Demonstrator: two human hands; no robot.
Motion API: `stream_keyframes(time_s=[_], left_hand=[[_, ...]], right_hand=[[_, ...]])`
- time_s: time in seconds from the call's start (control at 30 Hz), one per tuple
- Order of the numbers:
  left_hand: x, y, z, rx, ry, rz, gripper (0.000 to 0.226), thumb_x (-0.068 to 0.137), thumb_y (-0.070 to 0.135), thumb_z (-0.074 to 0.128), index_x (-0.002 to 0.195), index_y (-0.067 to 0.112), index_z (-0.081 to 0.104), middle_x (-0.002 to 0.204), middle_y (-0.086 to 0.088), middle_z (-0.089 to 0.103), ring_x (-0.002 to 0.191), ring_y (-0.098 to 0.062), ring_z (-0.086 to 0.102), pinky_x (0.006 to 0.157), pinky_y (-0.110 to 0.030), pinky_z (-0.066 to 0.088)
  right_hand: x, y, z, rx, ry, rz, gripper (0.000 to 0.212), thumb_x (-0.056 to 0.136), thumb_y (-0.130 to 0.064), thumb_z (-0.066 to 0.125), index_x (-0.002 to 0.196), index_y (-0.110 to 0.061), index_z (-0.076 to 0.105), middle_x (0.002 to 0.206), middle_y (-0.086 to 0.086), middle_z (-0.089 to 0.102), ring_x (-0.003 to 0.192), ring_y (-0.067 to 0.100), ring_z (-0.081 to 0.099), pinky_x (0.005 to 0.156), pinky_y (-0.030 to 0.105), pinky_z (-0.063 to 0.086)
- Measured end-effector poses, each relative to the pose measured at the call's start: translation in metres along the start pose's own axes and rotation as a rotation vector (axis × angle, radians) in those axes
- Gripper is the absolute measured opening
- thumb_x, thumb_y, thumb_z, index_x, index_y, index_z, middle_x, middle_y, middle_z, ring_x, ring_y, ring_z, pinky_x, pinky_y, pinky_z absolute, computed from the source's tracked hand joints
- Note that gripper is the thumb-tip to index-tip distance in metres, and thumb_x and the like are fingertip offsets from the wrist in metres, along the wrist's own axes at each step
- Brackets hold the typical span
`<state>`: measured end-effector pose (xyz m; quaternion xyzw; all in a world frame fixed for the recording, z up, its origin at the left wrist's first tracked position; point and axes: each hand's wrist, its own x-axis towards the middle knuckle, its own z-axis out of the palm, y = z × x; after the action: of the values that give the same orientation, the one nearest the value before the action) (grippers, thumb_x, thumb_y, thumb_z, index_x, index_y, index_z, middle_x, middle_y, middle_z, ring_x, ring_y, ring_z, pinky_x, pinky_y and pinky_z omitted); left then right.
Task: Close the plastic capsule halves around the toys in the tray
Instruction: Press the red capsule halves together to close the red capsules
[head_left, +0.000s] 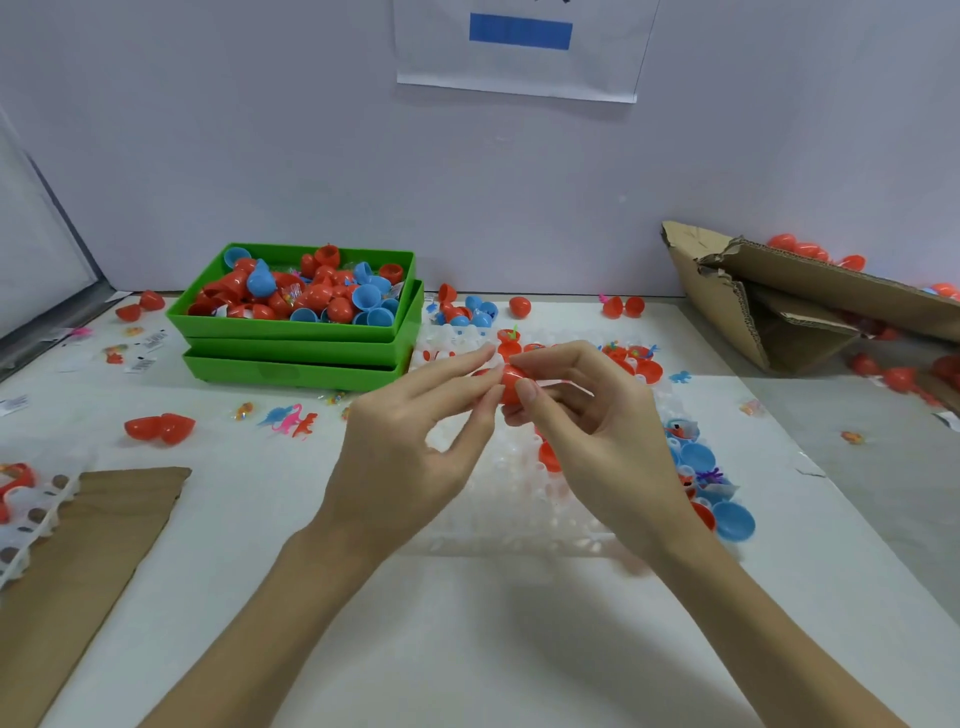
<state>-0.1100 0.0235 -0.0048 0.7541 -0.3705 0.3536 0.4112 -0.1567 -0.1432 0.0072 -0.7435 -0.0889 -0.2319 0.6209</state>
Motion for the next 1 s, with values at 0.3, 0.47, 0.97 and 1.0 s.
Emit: stream_keyframes(time_s=[0.3, 0.47, 0.97, 1.0], left_hand=[[0.0091, -0.0007, -0.0028, -0.634, -0.078, -0.521, 0.013, 0.088, 0.003, 0.077, 0.1, 0.006, 0.08, 0.105, 0.003, 0.08, 0.105, -0.012, 0.075, 0.089, -0.018, 0.057], [0.0096, 0.0022, -0.0036, -0.659, -0.068, -0.508, 0.023, 0.091, 0.009, 0.075, 0.112, 0.018, 0.076, 0.107, 0.009, 0.08, 0.104, -0.009, 0.075, 0.088, -0.015, 0.056], [0.0074, 0.0043, -0.0016, -0.748, -0.097, -0.623, 0.031, 0.092, 0.007, 0.074, 0.122, 0.016, 0.076, 0.111, 0.005, 0.08, 0.107, -0.013, 0.075, 0.09, -0.02, 0.058], [0.0074, 0.0049, -0.0011, -0.726, -0.105, -0.6, 0.036, 0.089, 0.005, 0.076, 0.123, 0.017, 0.075, 0.111, 0.006, 0.08, 0.107, -0.011, 0.075, 0.088, -0.019, 0.058]], right_hand=[[0.0017, -0.0022, -0.0018, 0.013, -0.011, 0.004, 0.016, 0.095, -0.009, 0.069, 0.111, -0.009, 0.069, 0.095, -0.007, 0.075, 0.083, 0.016, 0.076, 0.074, 0.019, 0.058], [0.002, -0.006, -0.003, 0.046, -0.015, 0.031, 0.019, 0.094, -0.014, 0.07, 0.113, -0.013, 0.068, 0.097, -0.005, 0.076, 0.084, 0.017, 0.076, 0.075, 0.02, 0.059], [0.0007, -0.0014, -0.0018, -0.126, 0.054, -0.065, 0.026, 0.093, -0.019, 0.072, 0.119, -0.015, 0.071, 0.102, -0.005, 0.075, 0.087, 0.008, 0.075, 0.078, 0.021, 0.06], [0.001, -0.0024, -0.0028, -0.116, 0.057, -0.071, 0.025, 0.094, -0.021, 0.071, 0.118, -0.016, 0.071, 0.1, -0.007, 0.076, 0.087, 0.008, 0.075, 0.078, 0.02, 0.06]])
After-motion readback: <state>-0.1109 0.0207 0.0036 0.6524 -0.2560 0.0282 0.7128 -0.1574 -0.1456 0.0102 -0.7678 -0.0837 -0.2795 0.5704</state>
